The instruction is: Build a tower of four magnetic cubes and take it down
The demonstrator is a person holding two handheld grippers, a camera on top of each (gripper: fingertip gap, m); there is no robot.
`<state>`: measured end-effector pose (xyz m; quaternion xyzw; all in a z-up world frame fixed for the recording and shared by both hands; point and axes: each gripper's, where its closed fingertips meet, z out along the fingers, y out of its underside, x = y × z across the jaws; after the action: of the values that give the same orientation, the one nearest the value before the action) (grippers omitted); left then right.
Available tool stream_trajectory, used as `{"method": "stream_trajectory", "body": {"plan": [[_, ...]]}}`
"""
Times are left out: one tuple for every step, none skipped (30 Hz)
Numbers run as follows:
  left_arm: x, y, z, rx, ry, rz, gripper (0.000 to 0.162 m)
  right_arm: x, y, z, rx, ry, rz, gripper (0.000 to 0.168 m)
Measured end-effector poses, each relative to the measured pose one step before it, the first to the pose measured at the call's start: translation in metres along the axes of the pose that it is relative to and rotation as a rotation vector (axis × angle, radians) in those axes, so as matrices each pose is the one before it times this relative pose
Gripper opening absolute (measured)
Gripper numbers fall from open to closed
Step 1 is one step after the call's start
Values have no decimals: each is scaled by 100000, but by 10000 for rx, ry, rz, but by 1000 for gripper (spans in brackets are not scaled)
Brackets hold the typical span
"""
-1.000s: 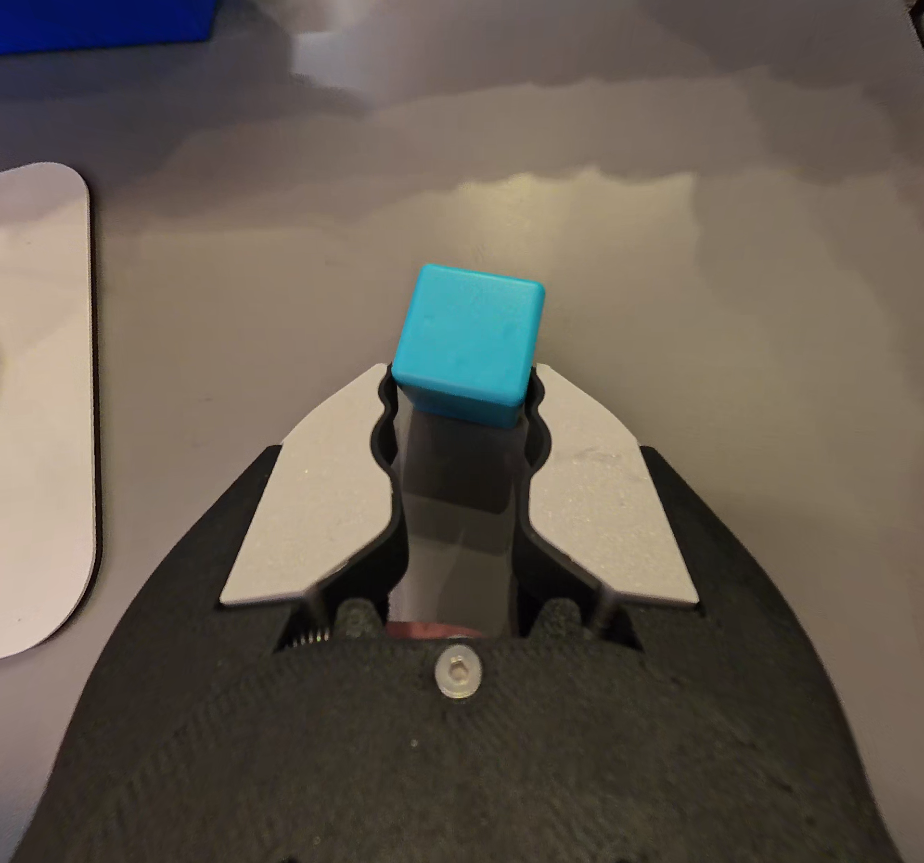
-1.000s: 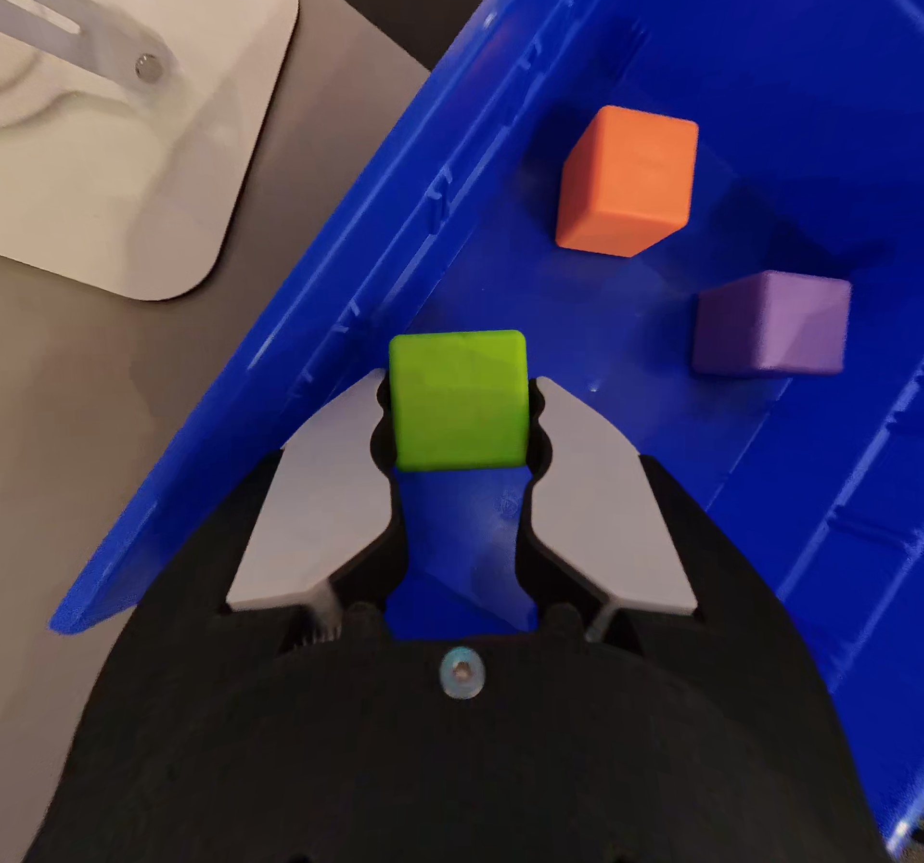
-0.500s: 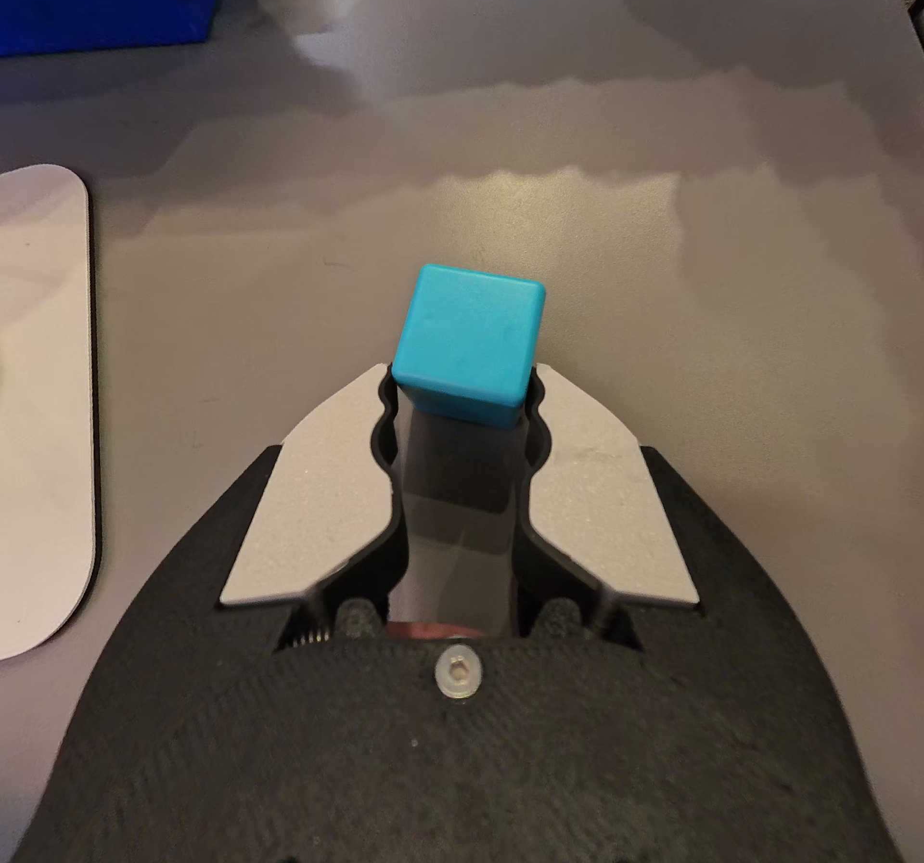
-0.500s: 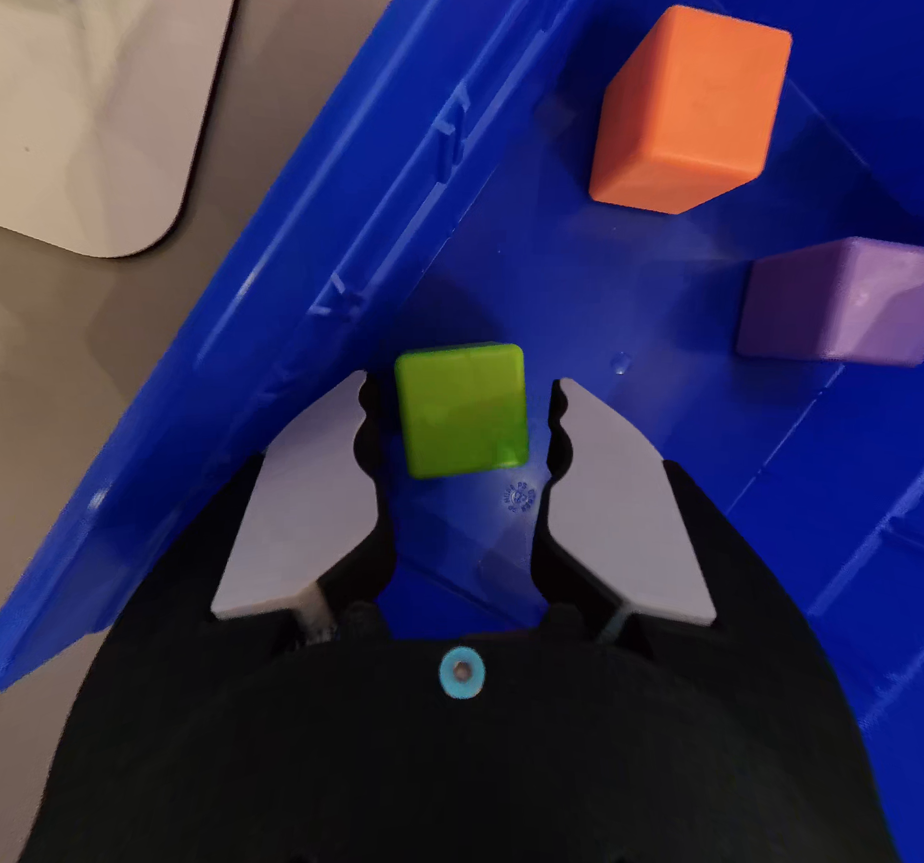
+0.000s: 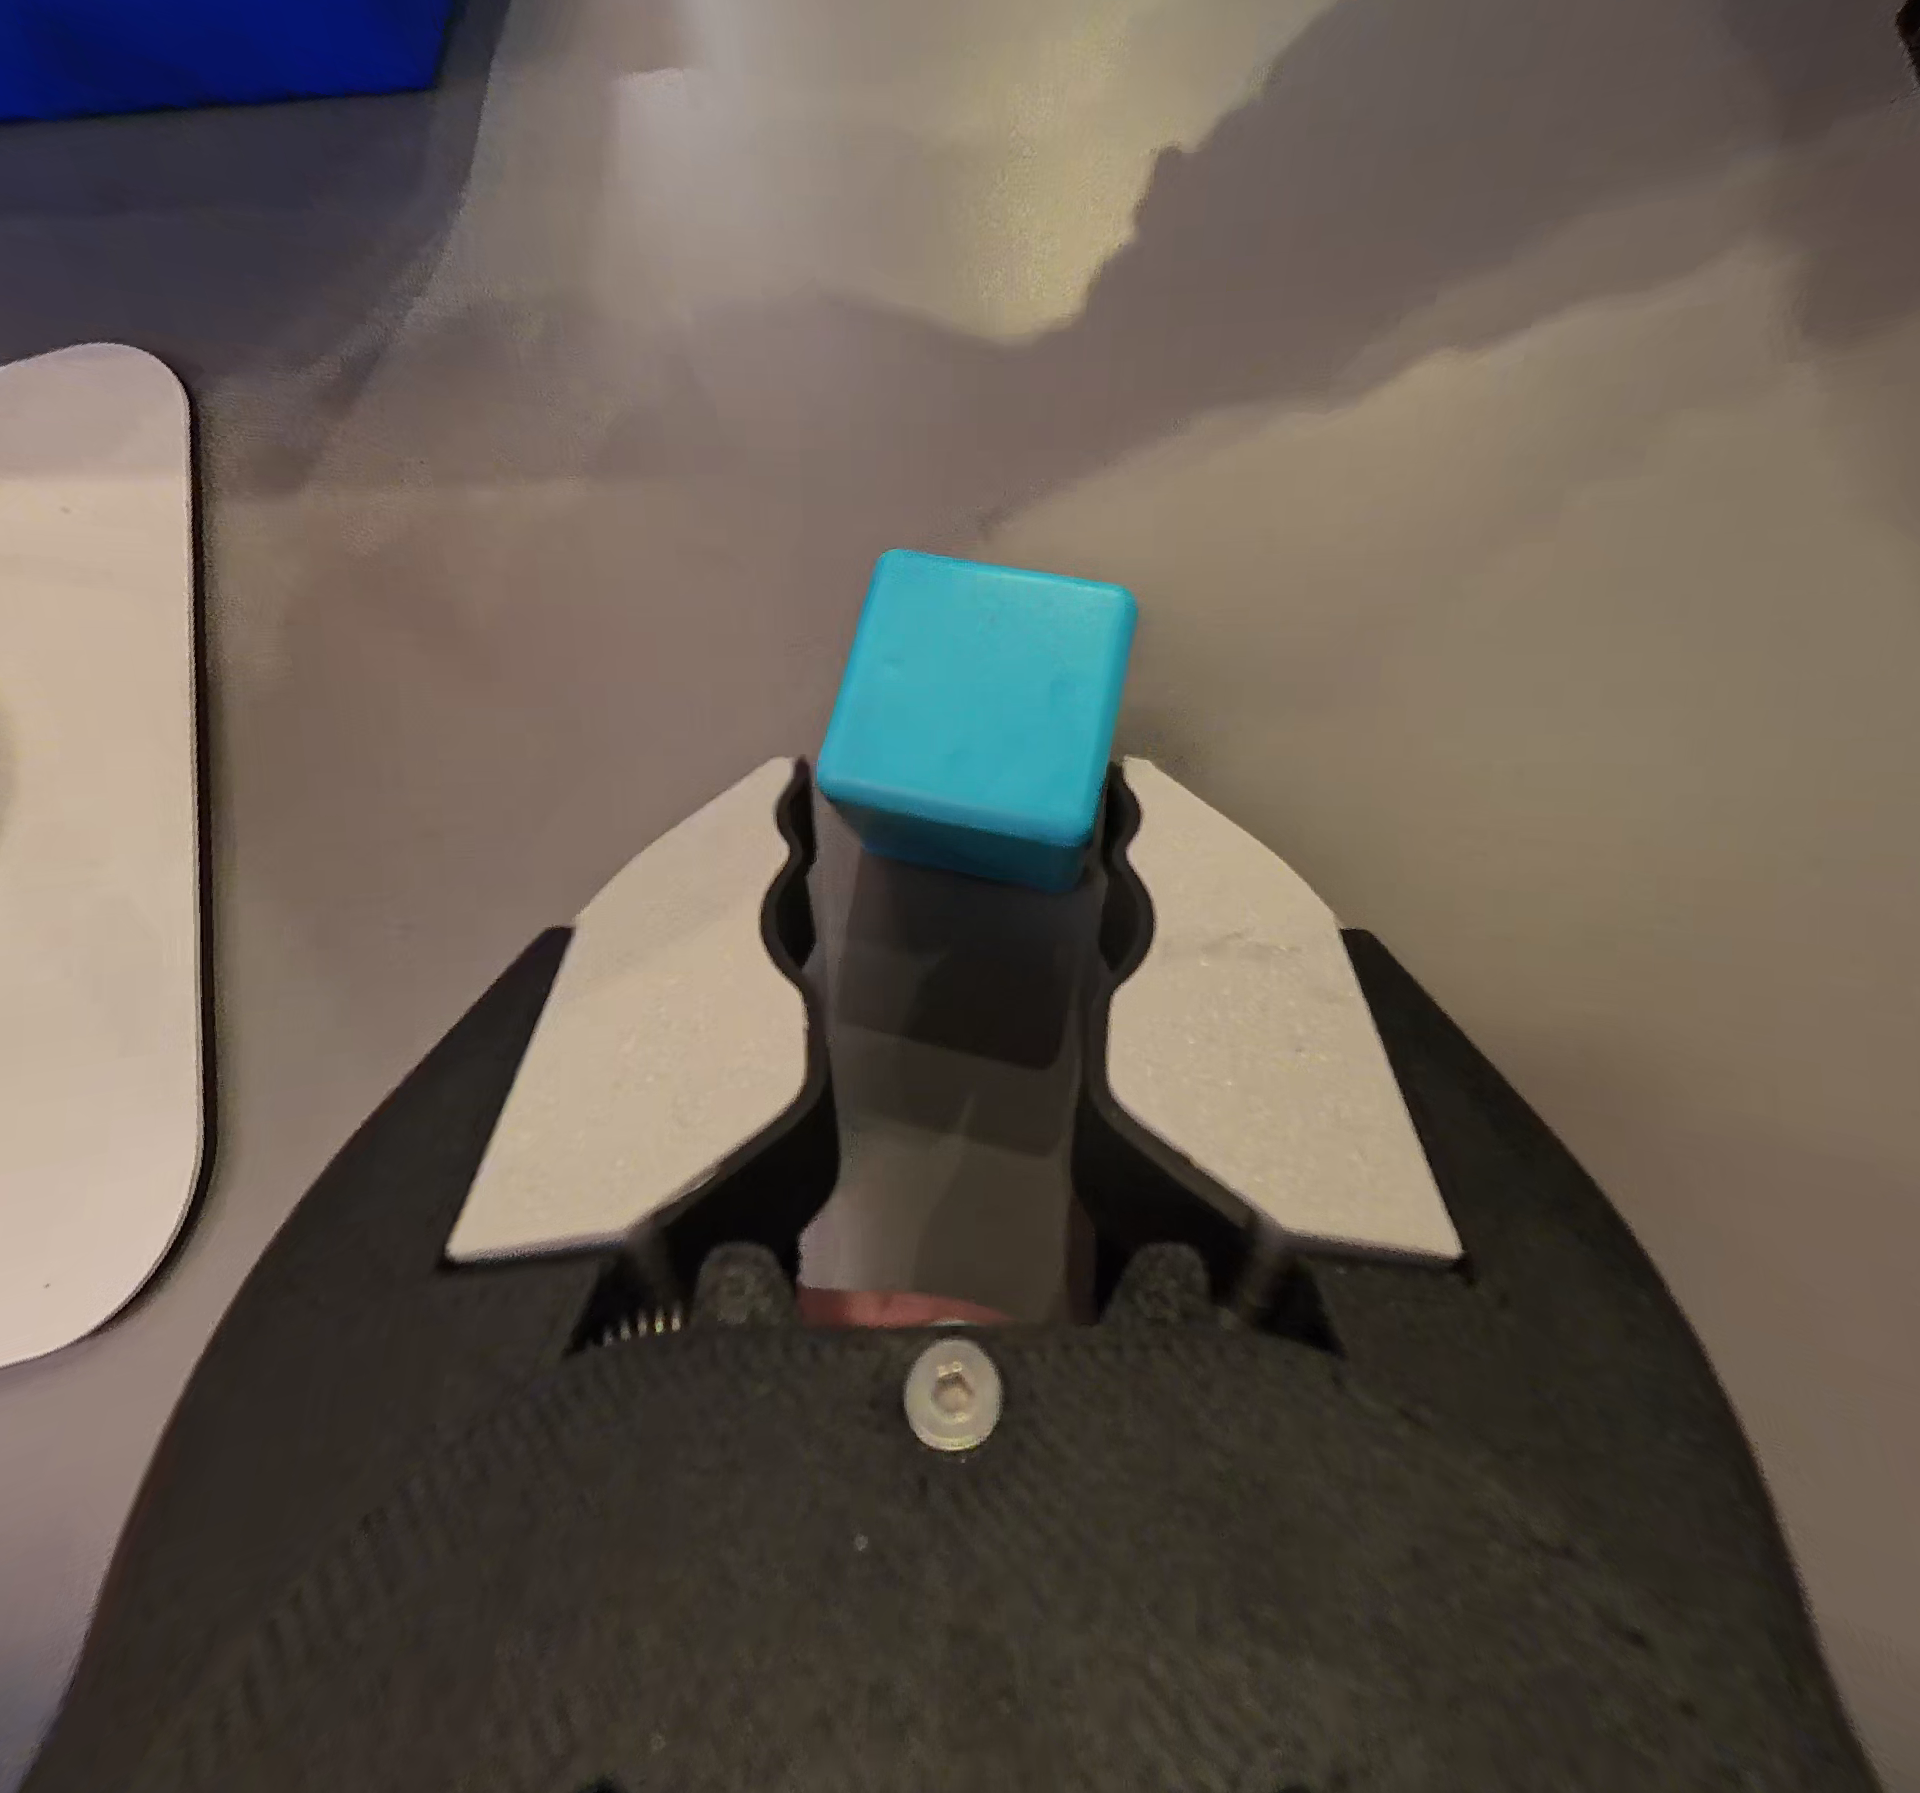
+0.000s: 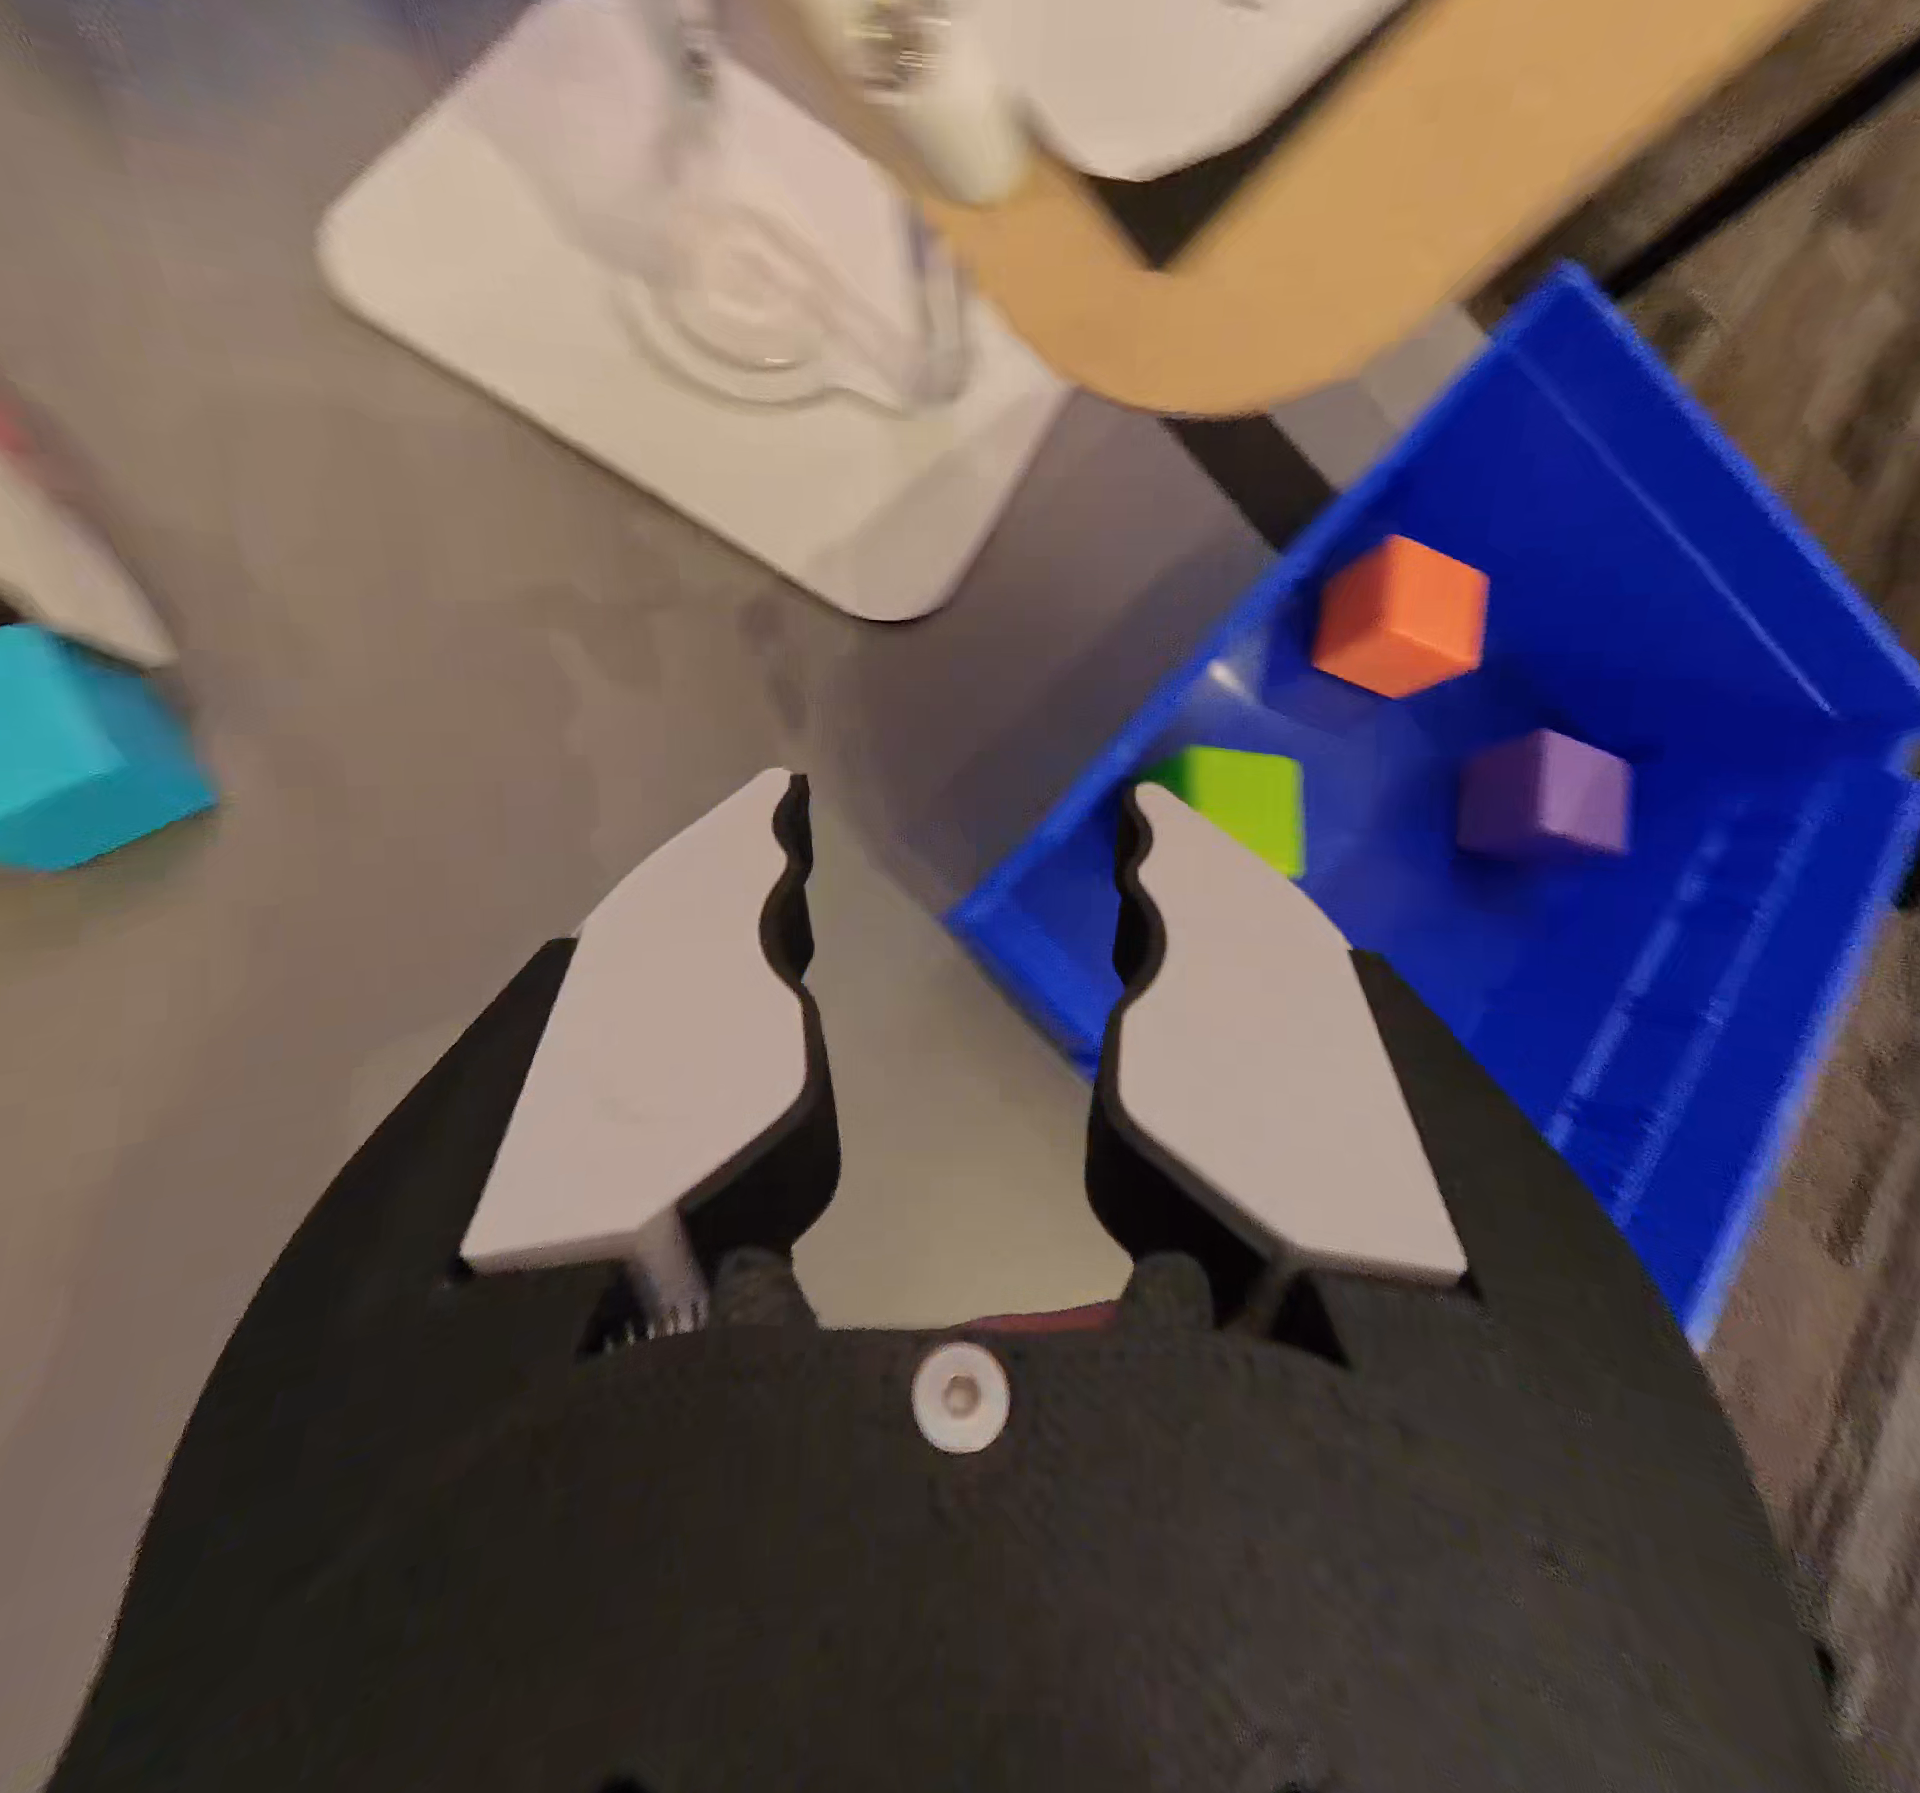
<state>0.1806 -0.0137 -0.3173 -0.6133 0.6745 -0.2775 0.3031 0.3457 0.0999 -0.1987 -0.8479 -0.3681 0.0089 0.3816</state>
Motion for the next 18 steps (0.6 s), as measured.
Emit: {"method": "stream_trajectory", "body": {"plan": [[88,-39,-16,28,17,34,62,-1802,-209,84,55,-375,-193,57],[147,-91,-66,79,79,-46,70,-1834,-246,205,61,-436,-167,58],[199,-160,-125,139,135,-55,73,-1860,-237,315,51,-496,-139,58],[96,-146,-137,133,78,-65,76,-1767,-227,411,28,-470,-110,59],[5,-106,-140,113,23,-62,80,-1724,-199,488,2,-432,-156,60],[0,-91,-153,121,36,-70,83,-1680,-187,562,-23,-416,-182,61],[18,-92,-171,119,58,-81,84,-1590,-139,617,-62,-404,-168,62],[44,-4,-169,77,62,-52,86,-1436,-96,658,-100,-362,-164,64],[-30,92,-181,25,3,-26,87,-1277,-71,706,-108,-316,-149,65],[-79,205,-158,-47,-22,-35,89,-1107,-31,742,-132,-281,-137,67],[-144,286,-162,-83,-43,-40,89,-908,33,750,-158,-225,-141,70],[-234,294,-169,-84,-99,-29,90,-754,53,726,-147,-204,-114,71],[-266,229,-186,-42,-101,-46,91,-683,56,710,-132,-234,-67,72],[-229,157,-200,5,-33,-87,92,-546,87,693,-139,-198,-51,73],[-185,104,-222,46,27,-96,91,-404,81,643,-109,-130,-55,74],[-216,28,-269,104,20,-92,90,-389,54,595,-84,-143,-28,75],[-244,7,-306,126,-18,-79,89,-331,61,540,-74,-124,0,75],[-303,76,-273,76,-58,-75,89,-190,31,462,-54,-41,5,75]]}}
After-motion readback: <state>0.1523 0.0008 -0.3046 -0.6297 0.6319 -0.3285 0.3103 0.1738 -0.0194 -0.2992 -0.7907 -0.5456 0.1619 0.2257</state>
